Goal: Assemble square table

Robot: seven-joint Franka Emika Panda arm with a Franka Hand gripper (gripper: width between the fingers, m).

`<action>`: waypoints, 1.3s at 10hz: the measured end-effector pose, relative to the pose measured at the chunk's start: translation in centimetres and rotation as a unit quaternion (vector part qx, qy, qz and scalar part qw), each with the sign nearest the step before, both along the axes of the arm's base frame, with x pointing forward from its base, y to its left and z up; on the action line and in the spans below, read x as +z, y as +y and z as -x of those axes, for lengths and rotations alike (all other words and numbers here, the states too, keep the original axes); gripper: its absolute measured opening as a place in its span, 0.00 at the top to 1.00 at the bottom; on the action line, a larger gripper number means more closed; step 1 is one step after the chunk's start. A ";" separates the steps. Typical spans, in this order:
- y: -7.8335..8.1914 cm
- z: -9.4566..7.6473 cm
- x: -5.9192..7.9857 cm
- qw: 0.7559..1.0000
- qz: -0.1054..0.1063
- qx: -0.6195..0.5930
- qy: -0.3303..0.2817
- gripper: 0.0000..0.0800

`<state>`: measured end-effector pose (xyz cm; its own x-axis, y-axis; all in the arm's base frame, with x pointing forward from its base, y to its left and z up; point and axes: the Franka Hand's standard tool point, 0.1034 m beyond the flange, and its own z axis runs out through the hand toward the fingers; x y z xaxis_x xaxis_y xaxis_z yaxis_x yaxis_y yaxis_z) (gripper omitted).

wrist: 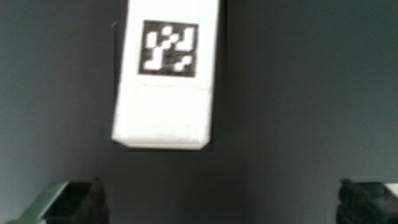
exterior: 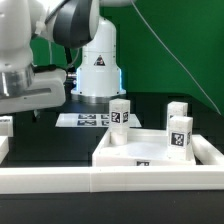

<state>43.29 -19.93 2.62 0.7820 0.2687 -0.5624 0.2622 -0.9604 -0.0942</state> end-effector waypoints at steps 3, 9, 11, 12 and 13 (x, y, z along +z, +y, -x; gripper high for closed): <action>-1.1 1.3 -0.8 0.995 0.022 0.042 0.083 0.19; -2.2 2.6 -2.0 0.987 0.041 0.060 0.144 0.19; -2.2 3.1 -2.5 0.988 0.040 0.063 0.136 0.19; -2.2 3.0 -2.5 0.988 0.040 0.064 0.135 0.19; -2.2 3.0 -2.5 0.988 0.040 0.064 0.135 0.19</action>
Offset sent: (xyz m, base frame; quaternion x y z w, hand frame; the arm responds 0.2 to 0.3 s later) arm 0.0016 -0.0310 0.0118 -0.0410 -0.1516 -0.0493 0.9864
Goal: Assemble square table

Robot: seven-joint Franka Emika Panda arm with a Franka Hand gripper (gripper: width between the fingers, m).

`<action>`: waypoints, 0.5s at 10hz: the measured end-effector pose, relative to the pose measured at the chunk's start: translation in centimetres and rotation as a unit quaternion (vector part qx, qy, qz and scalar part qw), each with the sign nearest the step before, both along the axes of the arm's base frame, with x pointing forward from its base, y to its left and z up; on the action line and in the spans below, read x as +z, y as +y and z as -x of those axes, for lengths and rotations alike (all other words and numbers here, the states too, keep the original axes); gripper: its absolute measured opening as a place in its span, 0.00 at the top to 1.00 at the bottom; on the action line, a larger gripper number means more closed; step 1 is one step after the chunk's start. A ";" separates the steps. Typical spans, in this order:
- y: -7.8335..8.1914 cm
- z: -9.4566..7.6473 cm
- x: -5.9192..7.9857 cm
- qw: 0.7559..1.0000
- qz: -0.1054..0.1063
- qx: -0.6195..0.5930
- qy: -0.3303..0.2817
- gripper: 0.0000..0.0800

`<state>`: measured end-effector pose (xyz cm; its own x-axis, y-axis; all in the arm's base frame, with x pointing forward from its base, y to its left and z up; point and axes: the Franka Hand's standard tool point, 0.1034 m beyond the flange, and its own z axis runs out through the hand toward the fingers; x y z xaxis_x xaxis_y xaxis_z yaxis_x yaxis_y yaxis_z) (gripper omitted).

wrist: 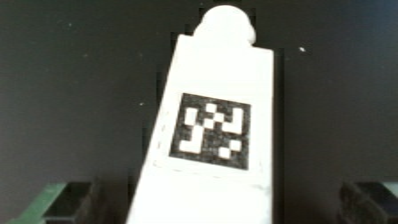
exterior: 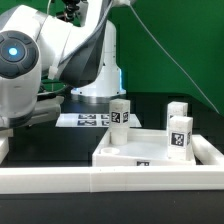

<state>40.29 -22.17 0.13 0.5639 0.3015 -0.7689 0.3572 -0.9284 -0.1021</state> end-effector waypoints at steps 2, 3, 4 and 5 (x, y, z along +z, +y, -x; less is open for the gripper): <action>-0.1 0.0 0.0 1.000 0.002 0.000 -0.001 0.19; -0.5 0.1 -0.2 1.000 0.016 -0.002 -0.005 0.19; -1.0 0.4 -0.3 0.999 0.029 -0.014 -0.013 0.19; -1.1 0.8 -0.5 0.998 0.048 -0.027 -0.021 0.19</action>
Offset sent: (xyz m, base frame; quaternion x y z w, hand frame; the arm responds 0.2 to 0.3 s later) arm -0.0182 -0.0326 -0.0008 -0.0390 -0.0007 0.0952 0.9947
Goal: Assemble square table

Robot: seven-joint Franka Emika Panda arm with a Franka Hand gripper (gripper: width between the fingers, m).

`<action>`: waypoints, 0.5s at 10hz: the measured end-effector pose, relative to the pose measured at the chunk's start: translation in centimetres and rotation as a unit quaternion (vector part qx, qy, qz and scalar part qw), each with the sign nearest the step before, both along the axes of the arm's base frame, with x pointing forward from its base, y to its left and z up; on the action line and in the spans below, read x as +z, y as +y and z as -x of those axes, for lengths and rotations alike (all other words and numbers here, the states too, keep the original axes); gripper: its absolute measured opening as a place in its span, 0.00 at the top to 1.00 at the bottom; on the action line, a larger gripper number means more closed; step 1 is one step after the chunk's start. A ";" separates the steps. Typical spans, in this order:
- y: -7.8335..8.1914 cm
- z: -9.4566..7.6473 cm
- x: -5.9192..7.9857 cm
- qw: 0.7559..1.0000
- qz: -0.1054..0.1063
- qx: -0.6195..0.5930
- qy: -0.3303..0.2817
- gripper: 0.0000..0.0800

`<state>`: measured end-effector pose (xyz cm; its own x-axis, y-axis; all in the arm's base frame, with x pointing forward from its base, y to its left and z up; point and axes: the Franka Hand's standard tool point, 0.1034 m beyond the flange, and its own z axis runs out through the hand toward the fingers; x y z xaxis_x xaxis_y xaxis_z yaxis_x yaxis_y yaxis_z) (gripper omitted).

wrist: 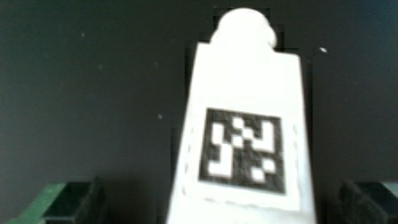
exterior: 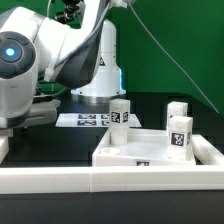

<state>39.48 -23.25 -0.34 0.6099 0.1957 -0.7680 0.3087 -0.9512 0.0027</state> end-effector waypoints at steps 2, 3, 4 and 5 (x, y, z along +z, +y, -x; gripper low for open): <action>0.2 0.1 0.2 1.000 0.020 -0.007 -0.001 0.19; 0.2 -0.1 0.3 1.000 0.020 -0.008 0.000 0.19; 0.3 0.1 0.4 1.000 0.022 -0.011 0.013 0.19; 0.2 0.0 0.4 1.000 0.020 -0.009 0.013 0.19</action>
Offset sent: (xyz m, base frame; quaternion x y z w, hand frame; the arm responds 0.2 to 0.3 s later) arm 0.0034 -0.0018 0.0004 0.0061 -0.0737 0.0088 0.9972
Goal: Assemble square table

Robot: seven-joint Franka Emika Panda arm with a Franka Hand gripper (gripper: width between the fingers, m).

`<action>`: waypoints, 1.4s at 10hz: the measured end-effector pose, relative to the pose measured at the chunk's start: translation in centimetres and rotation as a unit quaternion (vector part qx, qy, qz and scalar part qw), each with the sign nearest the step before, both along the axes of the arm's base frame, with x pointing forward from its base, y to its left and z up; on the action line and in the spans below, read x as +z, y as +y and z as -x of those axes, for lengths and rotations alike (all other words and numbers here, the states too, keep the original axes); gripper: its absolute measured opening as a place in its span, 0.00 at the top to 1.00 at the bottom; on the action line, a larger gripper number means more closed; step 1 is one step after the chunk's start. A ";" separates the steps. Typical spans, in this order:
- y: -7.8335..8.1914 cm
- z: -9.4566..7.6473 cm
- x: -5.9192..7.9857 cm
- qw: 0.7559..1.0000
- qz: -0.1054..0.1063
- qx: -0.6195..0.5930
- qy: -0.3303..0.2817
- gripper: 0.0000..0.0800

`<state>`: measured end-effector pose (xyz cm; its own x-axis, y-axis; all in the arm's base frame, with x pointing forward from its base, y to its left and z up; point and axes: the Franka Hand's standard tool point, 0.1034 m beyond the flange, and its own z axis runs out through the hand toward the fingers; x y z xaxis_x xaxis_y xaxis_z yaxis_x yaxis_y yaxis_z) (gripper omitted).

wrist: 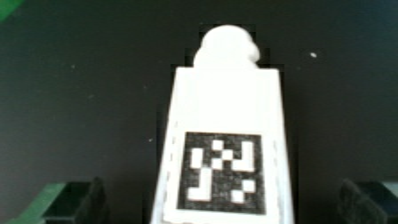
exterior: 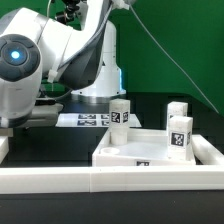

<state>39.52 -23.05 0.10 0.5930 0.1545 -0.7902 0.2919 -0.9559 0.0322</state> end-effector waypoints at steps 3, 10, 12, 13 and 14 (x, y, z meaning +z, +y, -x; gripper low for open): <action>-0.1 0.3 0.1 0.999 0.008 -0.010 0.049 0.19; 0.6 -0.7 0.3 0.999 0.006 -0.001 0.038 0.56; 0.7 -0.7 0.3 0.999 0.006 0.000 0.038 0.64; 0.7 -0.8 0.3 0.999 0.006 0.000 0.038 0.64; 0.8 -0.8 0.3 0.999 0.006 0.001 0.037 0.64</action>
Offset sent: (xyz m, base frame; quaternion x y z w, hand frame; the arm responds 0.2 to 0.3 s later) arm 0.0007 0.0032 -0.0006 0.0125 0.0145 -0.0096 0.9998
